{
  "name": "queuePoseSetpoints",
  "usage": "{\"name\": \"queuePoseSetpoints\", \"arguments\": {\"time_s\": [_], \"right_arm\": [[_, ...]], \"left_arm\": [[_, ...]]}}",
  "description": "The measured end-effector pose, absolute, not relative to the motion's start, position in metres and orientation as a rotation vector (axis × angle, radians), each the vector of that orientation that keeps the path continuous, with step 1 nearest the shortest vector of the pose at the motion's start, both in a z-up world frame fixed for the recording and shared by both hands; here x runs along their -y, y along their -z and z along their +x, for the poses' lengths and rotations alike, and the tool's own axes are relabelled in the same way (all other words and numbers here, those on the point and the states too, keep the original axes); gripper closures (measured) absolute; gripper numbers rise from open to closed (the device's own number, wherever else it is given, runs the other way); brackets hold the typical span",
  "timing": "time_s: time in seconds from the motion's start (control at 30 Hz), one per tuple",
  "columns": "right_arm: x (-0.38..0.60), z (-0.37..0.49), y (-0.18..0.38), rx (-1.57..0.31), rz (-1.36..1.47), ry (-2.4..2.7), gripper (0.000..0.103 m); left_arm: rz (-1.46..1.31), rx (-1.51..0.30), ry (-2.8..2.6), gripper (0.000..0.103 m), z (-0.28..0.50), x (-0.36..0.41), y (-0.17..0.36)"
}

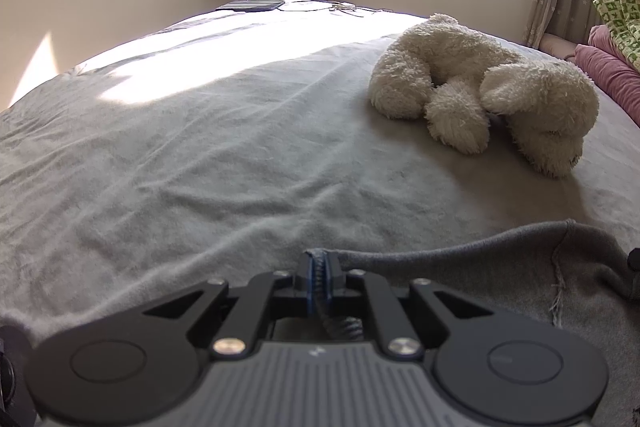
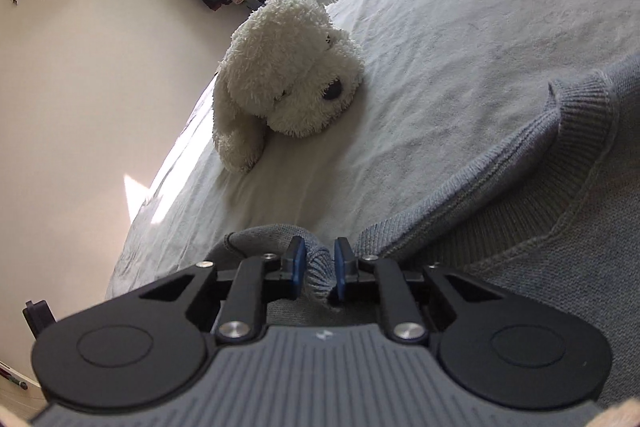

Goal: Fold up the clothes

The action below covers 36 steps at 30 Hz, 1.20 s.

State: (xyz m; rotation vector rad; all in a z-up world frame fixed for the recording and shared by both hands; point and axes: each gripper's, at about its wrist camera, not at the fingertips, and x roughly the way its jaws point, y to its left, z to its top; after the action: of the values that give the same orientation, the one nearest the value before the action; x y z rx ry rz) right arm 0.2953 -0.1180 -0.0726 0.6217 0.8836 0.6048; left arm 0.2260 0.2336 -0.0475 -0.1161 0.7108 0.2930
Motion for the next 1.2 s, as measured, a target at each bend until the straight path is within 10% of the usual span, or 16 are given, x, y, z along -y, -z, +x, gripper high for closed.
{"name": "queuePoseSetpoints", "arguments": {"time_s": [0.37, 0.53, 0.9, 1.2], "right_arm": [[0.127, 0.301, 0.096, -1.02, 1.028, -0.623, 0.091], [0.104, 0.282, 0.071, -0.905, 0.637, -0.61, 0.103], [0.06, 0.241, 0.045, -0.682, -0.046, -0.642, 0.06], [0.063, 0.242, 0.049, -0.664, -0.153, -0.647, 0.052]], "left_arm": [[-0.119, -0.71, -0.293, 0.095, 0.226, -0.234, 0.049], [-0.118, -0.71, -0.291, 0.095, 0.226, -0.235, 0.049], [-0.13, -0.71, -0.285, 0.093, 0.226, -0.238, 0.05], [-0.125, -0.713, -0.285, 0.093, 0.227, -0.237, 0.05]]}}
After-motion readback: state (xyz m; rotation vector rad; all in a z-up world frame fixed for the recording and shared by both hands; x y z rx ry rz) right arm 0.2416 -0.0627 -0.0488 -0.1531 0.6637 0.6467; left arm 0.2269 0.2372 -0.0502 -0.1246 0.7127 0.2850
